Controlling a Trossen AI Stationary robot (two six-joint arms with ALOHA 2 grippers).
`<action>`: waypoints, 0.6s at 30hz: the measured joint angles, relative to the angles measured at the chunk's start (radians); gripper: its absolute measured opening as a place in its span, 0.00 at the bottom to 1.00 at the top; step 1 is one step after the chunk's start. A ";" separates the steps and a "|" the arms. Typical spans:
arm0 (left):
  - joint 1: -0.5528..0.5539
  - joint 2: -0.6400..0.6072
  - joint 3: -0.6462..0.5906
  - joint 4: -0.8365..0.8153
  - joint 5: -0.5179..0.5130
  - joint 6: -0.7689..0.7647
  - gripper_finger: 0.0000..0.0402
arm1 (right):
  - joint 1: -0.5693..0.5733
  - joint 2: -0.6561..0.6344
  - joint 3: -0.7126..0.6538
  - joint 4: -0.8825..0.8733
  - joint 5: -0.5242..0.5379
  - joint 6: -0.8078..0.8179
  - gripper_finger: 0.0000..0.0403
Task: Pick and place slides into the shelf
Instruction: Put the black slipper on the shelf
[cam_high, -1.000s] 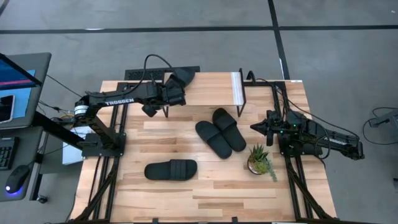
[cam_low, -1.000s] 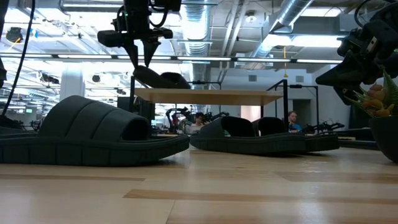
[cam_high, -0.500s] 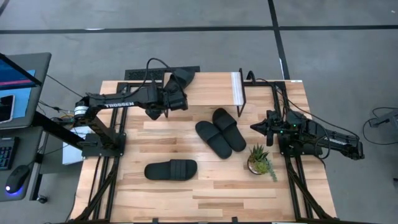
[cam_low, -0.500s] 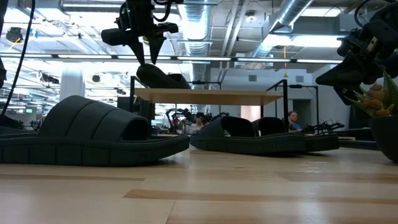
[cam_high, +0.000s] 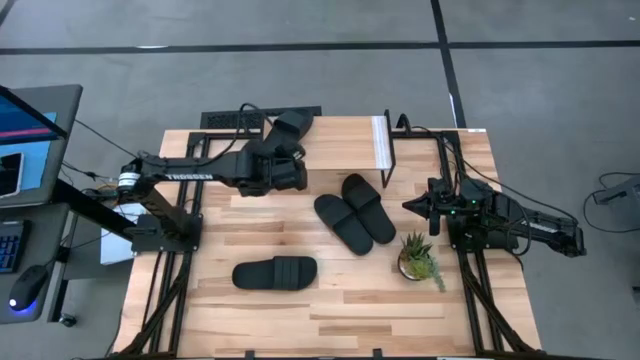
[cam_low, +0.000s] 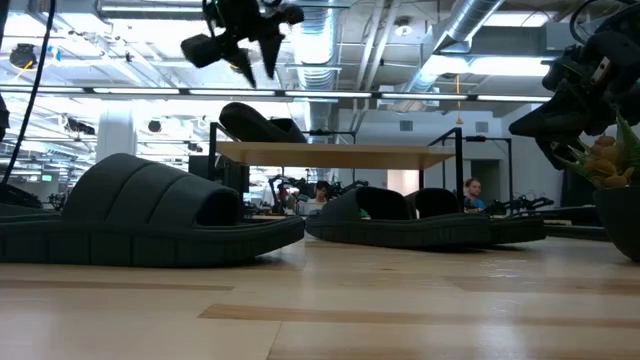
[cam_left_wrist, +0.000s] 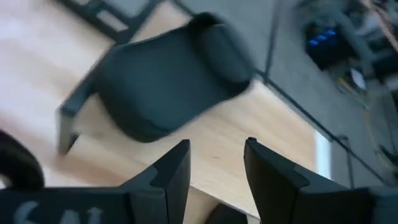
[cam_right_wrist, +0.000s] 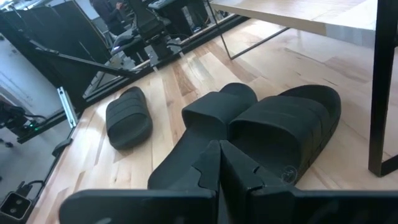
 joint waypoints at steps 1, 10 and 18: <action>-0.008 -0.003 0.012 -0.001 -0.011 0.061 0.35 | 0.000 0.000 0.000 0.000 0.000 0.000 0.00; -0.097 -0.009 0.218 0.009 -0.035 0.799 0.35 | 0.000 0.000 0.000 0.008 0.000 0.000 0.00; -0.206 -0.007 0.333 -0.210 -0.135 1.092 0.23 | 0.000 0.055 0.049 0.037 0.078 -0.028 0.00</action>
